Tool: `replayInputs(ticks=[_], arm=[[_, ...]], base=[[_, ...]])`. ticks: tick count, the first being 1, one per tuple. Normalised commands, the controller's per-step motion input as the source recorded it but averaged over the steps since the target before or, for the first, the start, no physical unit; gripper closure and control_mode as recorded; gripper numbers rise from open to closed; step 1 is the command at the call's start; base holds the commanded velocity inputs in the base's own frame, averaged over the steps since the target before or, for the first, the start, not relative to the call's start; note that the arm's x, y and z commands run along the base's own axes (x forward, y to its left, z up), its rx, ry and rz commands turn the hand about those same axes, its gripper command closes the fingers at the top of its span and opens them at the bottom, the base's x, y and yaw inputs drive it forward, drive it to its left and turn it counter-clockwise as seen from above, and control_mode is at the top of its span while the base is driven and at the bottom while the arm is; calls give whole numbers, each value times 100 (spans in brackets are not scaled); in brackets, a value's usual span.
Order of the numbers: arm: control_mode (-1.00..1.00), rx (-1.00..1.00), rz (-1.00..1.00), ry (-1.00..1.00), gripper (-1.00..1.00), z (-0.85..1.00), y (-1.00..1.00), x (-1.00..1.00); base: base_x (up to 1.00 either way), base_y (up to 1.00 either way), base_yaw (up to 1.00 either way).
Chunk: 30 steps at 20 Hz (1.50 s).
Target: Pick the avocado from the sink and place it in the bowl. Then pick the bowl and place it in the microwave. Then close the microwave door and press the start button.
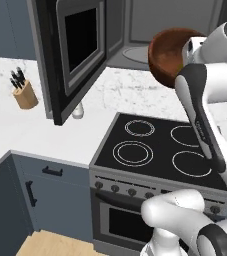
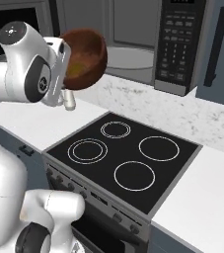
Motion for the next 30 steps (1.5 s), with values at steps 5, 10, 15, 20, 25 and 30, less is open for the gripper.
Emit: replayInputs(ticks=[5,10,15,20,25,30], arm=[[-100,0,0,0,100,28,-22,72],[-100,0,-1,0,100,24,-17,76],[-100,0,0,0,100,8,-23,65],[-100,0,0,0,100,0,-25,53],[-100,0,0,0,100,-2,-16,70],[-100,0,0,0,100,-24,-3,61]], base=[[0,0,0],[0,0,0],[0,0,0],[0,0,0],[0,0,0],[0,0,0]])
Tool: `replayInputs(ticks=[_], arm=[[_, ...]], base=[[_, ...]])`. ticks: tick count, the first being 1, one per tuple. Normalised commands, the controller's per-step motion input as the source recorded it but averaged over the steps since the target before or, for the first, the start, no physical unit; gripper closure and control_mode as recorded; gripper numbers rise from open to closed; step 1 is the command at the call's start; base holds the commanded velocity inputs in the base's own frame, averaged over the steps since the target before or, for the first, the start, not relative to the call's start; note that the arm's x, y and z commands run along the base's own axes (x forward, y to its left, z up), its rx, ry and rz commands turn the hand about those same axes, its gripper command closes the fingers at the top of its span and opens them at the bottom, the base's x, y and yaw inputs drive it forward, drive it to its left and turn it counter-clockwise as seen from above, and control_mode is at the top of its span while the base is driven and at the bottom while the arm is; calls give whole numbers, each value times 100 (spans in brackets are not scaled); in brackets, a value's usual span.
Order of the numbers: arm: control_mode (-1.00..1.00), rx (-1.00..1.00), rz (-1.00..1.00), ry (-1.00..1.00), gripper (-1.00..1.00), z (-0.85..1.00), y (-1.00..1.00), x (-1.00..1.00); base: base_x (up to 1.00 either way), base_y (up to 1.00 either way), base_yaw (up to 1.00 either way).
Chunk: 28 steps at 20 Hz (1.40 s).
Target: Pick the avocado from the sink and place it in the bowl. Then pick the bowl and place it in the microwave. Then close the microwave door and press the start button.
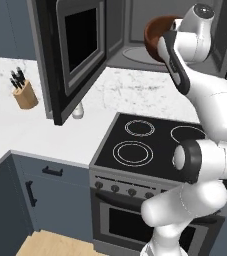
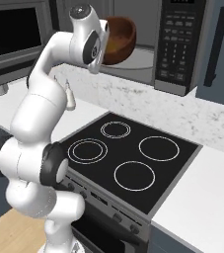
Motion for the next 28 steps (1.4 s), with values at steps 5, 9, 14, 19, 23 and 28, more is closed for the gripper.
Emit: replayInputs(ticks=[5,9,14,19,23,28], arm=[[-100,0,0,0,100,-24,-6,60],[-100,0,0,0,100,-4,-13,47],[-100,0,0,0,100,-14,-4,48],[-100,0,0,-2,-100,-28,0,34],[-100,0,0,-8,-100,0,0,17],[-100,-2,0,-25,-100,0,1,3]], base=[[0,0,0],[0,0,0],[0,0,0],[0,0,0],[0,0,0],[0,0,0]])
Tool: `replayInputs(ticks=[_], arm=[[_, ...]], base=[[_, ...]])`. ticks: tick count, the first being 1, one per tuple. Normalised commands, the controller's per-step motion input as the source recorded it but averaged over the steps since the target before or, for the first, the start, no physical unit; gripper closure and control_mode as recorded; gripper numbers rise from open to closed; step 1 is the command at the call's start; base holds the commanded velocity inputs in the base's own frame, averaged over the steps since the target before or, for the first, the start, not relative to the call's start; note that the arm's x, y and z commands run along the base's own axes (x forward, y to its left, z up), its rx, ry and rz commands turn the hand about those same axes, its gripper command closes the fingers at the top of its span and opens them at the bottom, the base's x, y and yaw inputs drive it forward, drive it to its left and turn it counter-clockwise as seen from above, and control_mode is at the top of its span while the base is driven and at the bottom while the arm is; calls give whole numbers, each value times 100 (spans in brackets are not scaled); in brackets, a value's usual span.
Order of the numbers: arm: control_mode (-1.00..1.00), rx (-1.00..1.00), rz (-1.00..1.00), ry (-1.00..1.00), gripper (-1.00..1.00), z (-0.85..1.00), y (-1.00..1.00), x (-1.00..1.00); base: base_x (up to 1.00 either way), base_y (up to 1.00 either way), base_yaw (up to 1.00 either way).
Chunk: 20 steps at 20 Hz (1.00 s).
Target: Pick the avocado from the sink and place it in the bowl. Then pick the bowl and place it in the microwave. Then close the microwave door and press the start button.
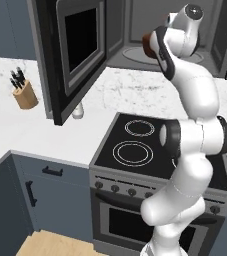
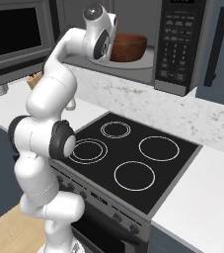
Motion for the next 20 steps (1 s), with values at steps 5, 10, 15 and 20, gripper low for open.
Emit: replayInputs(ticks=[5,10,15,20], arm=[[-100,-1,0,-38,-100,0,9,-38],[-100,0,0,-16,-100,7,35,-96],[-100,0,0,-15,-100,40,51,-100],[-100,-1,0,-17,-100,20,71,-100]], base=[[0,0,0],[0,0,0],[0,0,0],[0,0,0]])
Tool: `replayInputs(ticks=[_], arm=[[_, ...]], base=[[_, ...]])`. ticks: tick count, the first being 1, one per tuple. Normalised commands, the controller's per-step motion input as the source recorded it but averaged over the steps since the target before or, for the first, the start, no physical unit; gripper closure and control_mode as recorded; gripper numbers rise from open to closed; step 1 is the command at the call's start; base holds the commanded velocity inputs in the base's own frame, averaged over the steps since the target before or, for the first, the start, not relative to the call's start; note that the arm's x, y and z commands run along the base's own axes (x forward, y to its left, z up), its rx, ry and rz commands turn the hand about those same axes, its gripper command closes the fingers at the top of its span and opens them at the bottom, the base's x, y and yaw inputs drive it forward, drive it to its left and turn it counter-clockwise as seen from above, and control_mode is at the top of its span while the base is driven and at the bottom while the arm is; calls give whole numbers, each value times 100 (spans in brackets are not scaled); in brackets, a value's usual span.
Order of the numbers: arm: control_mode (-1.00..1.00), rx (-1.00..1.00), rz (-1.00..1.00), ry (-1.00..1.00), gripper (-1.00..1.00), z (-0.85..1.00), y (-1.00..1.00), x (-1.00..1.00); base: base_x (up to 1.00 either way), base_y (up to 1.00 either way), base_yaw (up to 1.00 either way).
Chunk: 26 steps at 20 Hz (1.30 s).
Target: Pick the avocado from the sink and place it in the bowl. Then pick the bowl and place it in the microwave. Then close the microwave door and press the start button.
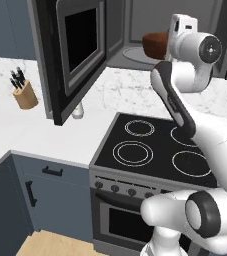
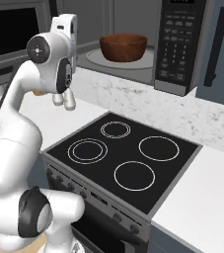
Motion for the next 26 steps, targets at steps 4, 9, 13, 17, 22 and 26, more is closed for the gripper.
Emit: replayInputs(ticks=[4,9,13,17,22,26], arm=[[-100,-1,0,-22,-100,25,60,-100],[-100,-1,-2,-5,-100,39,38,-100],[-100,0,0,0,-100,46,2,-100],[-100,0,0,0,-100,16,24,-100],[-100,2,-1,5,-100,5,56,-100],[-100,0,-3,-8,-100,0,62,-100]], base=[[0,0,0],[0,0,0],[0,0,0],[0,0,0],[0,0,0],[0,0,0]])
